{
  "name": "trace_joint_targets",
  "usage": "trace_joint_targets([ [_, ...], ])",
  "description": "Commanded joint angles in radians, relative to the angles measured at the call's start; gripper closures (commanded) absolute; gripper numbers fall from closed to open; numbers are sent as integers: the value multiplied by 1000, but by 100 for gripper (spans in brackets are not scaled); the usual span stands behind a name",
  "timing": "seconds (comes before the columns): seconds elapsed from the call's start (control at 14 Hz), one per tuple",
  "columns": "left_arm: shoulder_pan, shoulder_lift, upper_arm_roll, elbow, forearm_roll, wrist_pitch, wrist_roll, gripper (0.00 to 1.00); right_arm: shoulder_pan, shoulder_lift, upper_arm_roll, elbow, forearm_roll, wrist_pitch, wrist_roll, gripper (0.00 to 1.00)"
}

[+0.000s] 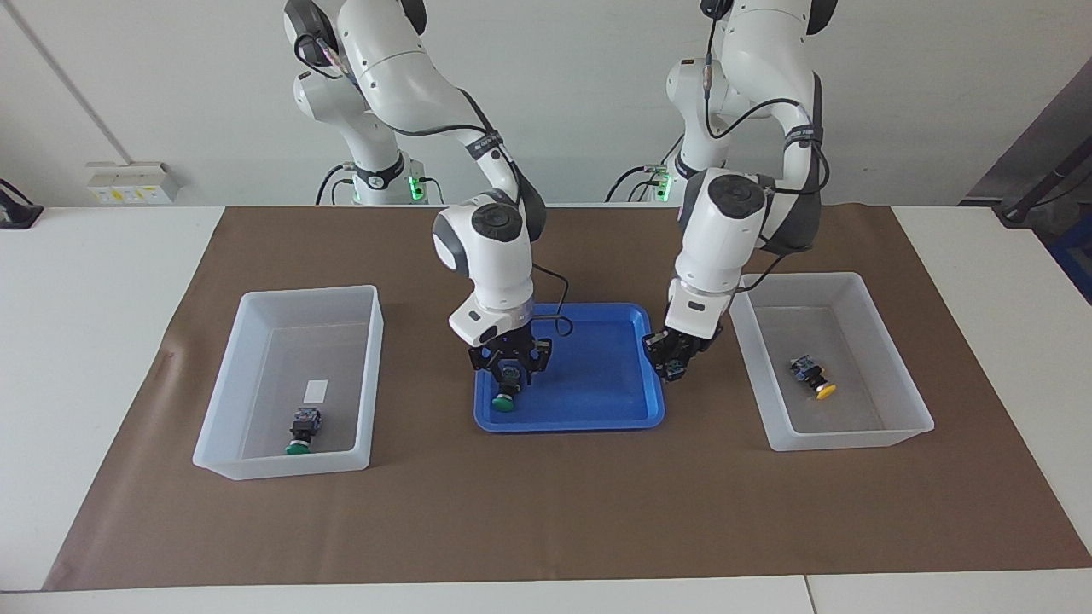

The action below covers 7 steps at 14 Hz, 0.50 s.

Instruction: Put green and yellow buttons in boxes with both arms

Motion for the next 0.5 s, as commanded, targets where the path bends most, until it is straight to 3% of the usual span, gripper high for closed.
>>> trace_joint_targets([
  [0.0,84,-33,-11,54,-21,-88,22,100,-12,-4,5,38,-5,-37,29,14],
  [0.43,329,-56,-8,39,-49,-108,302,100,-12,10,3,23,-3,-22,107,18],
])
